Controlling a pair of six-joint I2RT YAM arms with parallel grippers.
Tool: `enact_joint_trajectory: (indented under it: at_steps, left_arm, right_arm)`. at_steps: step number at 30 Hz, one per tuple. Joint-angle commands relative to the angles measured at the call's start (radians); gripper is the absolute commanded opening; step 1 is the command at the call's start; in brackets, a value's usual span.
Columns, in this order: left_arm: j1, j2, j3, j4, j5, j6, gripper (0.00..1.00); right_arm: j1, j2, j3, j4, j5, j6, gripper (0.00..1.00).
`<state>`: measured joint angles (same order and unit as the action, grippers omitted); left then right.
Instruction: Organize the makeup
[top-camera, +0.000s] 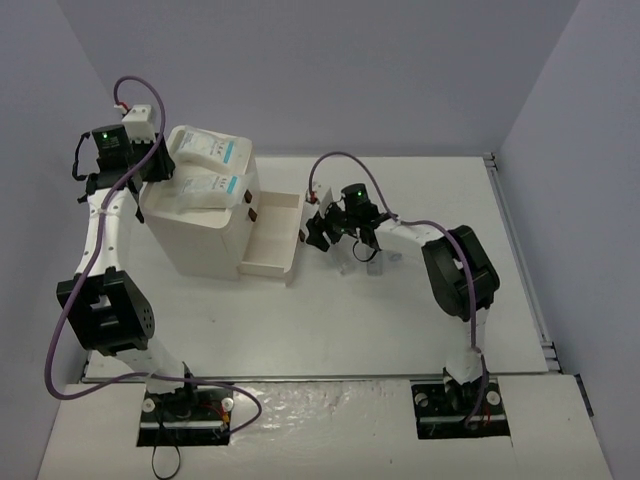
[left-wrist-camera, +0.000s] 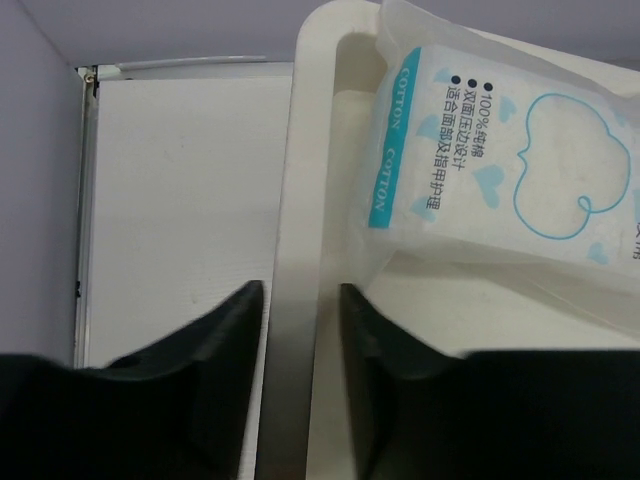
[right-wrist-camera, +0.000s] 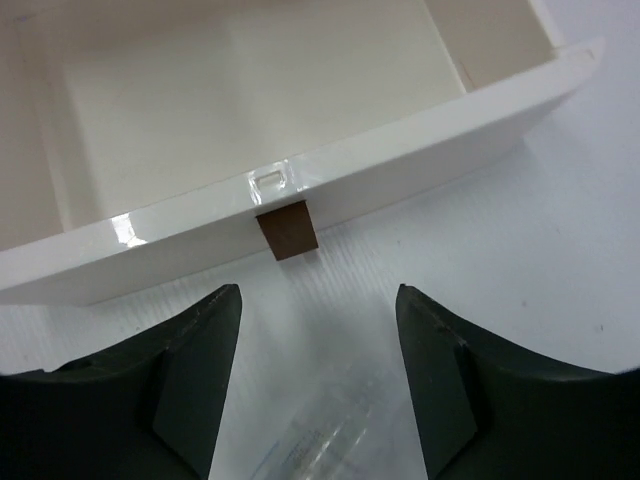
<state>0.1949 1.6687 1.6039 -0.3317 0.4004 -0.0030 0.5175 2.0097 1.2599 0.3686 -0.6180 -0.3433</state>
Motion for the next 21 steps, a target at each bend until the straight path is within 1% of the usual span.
enact_joint_trajectory:
  at_steps: [1, 2, 6, 9, 10, 11, 12, 13, 17, 19, 21]
  left_arm:
    - [-0.034, -0.021, -0.024, -0.071, 0.017, -0.095, 0.49]
    - [-0.032, -0.035, -0.021, -0.075, 0.005, -0.097, 0.58]
    - [-0.034, -0.084, -0.002, -0.075, -0.03, -0.122, 0.77]
    - [-0.034, -0.161, 0.005, -0.076, -0.067, -0.146, 0.87]
    - [-0.034, -0.162, 0.004, -0.076, -0.076, -0.146, 0.87]
    - [-0.035, -0.225, 0.001, -0.083, -0.095, -0.15, 0.94]
    - [-0.035, -0.231, -0.002, -0.084, -0.097, -0.149, 0.95]
    - [-0.035, -0.276, -0.006, -0.098, -0.125, -0.143, 0.97]
    - [-0.038, -0.425, -0.061, -0.162, -0.188, -0.133, 0.97]
    - [-0.047, -0.507, -0.127, -0.168, -0.206, -0.141, 0.97]
    - [-0.076, -0.607, -0.231, -0.156, -0.235, -0.165, 0.97]
  right_arm:
    - [-0.004, -0.237, -0.034, -0.009, 0.207, 0.123, 0.69]
    - [-0.004, -0.268, -0.043, -0.032, 0.251, 0.139, 0.73]
    - [0.0, -0.32, -0.078, -0.094, 0.353, 0.247, 0.75]
    - [0.004, -0.325, -0.127, -0.1, 0.418, 0.313, 0.75]
    - [0.004, -0.32, -0.128, -0.109, 0.419, 0.326, 0.75]
    - [0.004, -0.302, -0.131, -0.13, 0.433, 0.342, 0.75]
    - [0.005, -0.292, -0.132, -0.138, 0.446, 0.366, 0.75]
    - [0.007, -0.286, -0.136, -0.141, 0.45, 0.38, 0.75]
    - [0.022, -0.235, -0.142, -0.162, 0.462, 0.434, 0.76]
    - [0.028, -0.221, -0.142, -0.169, 0.467, 0.447, 0.76]
    - [0.029, -0.199, -0.145, -0.171, 0.478, 0.454, 0.76]
